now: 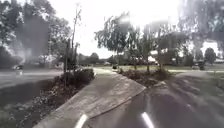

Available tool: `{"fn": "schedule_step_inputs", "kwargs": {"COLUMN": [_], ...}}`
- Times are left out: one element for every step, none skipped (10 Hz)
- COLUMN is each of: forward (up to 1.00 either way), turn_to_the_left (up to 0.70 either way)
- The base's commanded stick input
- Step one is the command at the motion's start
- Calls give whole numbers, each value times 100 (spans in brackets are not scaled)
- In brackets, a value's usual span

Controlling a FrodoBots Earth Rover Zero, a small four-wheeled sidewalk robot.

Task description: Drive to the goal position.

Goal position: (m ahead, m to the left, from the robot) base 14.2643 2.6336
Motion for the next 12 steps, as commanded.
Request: {"fn": "schedule_step_inputs", "kwargs": {"forward": [70, 70, 70, 70, 70, 70, 70, 70, 70, 70, 70, 70], "turn_to_the_left": [0, 0, 0, 0, 0, 0, -24, -11, 0, 0, 0, 0]}}
